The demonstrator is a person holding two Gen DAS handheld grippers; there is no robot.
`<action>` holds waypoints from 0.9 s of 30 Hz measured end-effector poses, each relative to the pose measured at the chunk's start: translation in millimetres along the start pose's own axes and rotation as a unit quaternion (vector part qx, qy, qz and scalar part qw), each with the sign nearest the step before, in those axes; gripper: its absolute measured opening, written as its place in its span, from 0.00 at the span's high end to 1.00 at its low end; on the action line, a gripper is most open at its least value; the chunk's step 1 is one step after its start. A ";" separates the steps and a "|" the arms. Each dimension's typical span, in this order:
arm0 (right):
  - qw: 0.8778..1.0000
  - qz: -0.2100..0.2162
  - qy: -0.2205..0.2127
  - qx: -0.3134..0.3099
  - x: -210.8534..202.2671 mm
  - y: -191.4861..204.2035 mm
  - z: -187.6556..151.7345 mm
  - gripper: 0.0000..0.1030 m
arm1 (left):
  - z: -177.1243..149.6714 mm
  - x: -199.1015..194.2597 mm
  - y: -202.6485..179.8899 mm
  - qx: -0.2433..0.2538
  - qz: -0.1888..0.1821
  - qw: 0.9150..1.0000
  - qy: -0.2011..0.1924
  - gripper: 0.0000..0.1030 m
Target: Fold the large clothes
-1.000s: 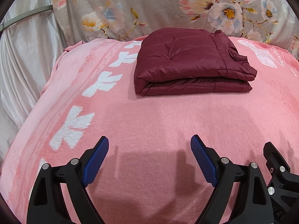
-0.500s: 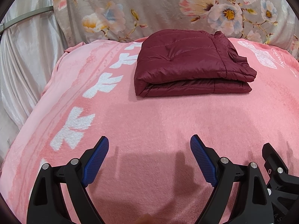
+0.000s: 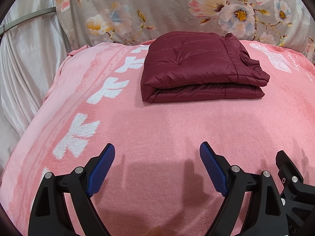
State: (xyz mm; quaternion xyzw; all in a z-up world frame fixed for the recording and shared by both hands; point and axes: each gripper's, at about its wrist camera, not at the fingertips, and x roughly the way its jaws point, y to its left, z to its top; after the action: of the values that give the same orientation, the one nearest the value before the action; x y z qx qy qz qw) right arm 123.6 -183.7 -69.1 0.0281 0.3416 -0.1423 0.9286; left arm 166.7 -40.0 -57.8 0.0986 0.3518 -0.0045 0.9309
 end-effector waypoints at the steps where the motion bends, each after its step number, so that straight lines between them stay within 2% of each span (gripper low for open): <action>1: 1.000 0.000 0.000 0.000 -0.2 -0.2 -0.1 0.05 | 0.7 0.0 -1.0 0.000 0.000 1.000 0.000 0.18; 27: 1.000 0.000 -0.001 0.000 -0.4 0.9 -0.7 0.05 | 1.1 0.1 -1.6 0.000 0.003 1.000 -0.001 0.18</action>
State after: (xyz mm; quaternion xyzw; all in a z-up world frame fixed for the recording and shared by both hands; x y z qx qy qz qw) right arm 123.1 -182.6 -69.4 0.0278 0.3409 -0.1425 0.9288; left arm 167.4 -41.8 -57.3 0.0999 0.3502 -0.0024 0.9313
